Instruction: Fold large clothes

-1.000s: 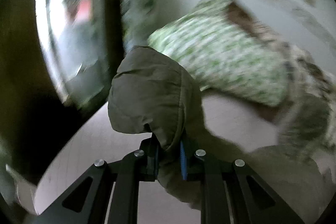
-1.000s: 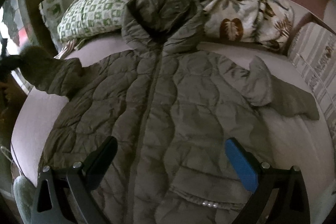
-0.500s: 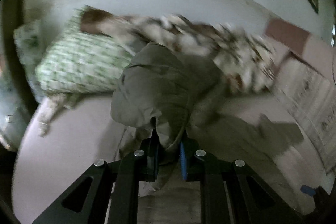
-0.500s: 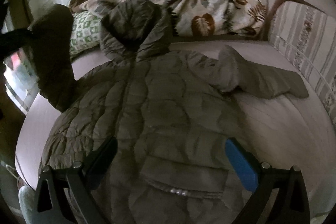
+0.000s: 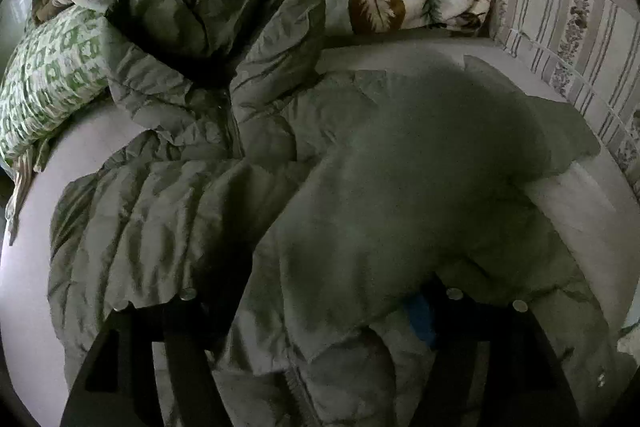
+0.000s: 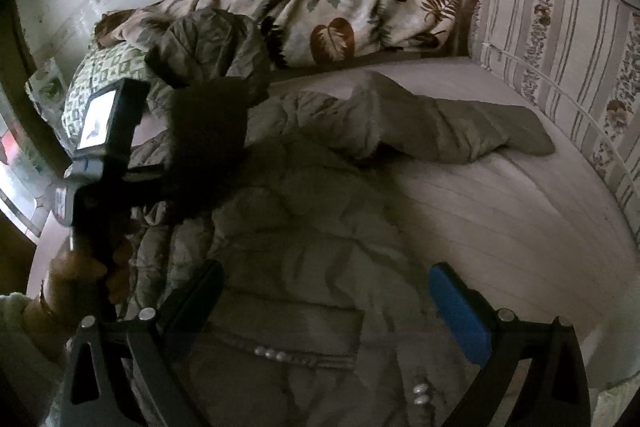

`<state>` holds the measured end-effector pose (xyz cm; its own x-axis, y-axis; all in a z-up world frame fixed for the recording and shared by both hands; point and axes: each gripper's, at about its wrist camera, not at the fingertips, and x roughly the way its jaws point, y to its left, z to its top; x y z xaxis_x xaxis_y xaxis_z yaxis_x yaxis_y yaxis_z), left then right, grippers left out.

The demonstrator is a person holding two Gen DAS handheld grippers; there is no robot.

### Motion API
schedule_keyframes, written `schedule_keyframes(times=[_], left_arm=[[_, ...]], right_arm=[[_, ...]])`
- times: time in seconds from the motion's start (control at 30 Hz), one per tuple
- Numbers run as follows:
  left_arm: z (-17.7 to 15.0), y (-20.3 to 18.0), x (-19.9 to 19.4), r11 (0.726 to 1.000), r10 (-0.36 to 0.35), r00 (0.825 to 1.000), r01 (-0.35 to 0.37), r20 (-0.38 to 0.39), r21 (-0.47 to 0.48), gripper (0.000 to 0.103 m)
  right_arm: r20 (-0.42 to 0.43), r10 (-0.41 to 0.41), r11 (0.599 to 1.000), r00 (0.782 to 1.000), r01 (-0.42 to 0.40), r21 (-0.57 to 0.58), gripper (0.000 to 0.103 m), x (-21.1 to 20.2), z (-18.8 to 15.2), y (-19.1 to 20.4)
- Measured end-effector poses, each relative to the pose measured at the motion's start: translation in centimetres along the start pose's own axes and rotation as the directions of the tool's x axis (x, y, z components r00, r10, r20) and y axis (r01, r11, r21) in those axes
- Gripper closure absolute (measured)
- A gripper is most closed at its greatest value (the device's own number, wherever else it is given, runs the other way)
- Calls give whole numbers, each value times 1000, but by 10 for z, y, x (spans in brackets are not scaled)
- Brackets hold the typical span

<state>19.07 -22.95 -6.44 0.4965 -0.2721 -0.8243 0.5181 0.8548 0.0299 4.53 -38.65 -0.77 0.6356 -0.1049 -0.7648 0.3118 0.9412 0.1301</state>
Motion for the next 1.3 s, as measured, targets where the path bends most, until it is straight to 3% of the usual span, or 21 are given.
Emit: schedule_keyframes(times=[0.17,0.3,0.37,0.4,0.5,0.53,0.63,0.73,0.77,0.8,0.9,1.03,1.1,1.23,1.3], left_arm=[[-5,28,-40,1000,-12,998,12,68,-4,26],[-12,72,-60,996,85,989,-80,125,-46,22],[-18,97,-66,992,107,988,-97,115,-86,22],[-21,111,-69,989,106,988,-92,115,-115,22],[-28,137,-65,979,147,984,-131,98,-156,21],[-25,144,-59,976,166,982,-152,84,-159,21],[-29,164,-40,959,231,973,-224,22,-175,21],[-35,177,-15,949,257,966,-259,-37,-180,21],[-37,178,-10,946,266,962,-271,-54,-179,22],[-40,180,-3,943,268,961,-277,-75,-186,22],[-49,180,-1,943,250,965,-261,-77,-209,22],[-50,175,4,945,241,967,-253,-84,-206,21],[-51,172,8,945,239,966,-254,-94,-207,21],[-54,162,19,936,286,951,-304,-121,-178,21],[-56,159,20,933,300,947,-317,-116,-171,21]], right_arm=[[5,0,1000,1000,0,-28,0,9,12,5],[-29,64,997,997,-66,-35,0,49,32,11],[-99,116,993,988,-114,25,0,78,41,12],[-119,179,982,976,-170,84,0,90,47,13],[-97,282,950,955,-263,167,0,108,60,22],[-99,280,951,955,-262,163,0,115,66,29],[-193,136,985,972,-112,133,0,149,74,45],[-225,119,984,967,-85,156,0,174,73,46],[-231,135,981,964,-96,171,6,181,72,46],[-234,147,979,961,-107,175,30,187,72,47],[-198,152,987,968,-137,87,69,184,83,60],[-34,50,991,998,-53,-125,76,154,112,79],[21,0,986,1000,4,-166,76,150,123,81],[-42,-90,987,995,84,-135,83,188,129,64],[-138,-108,990,985,93,-108,83,212,118,44]])
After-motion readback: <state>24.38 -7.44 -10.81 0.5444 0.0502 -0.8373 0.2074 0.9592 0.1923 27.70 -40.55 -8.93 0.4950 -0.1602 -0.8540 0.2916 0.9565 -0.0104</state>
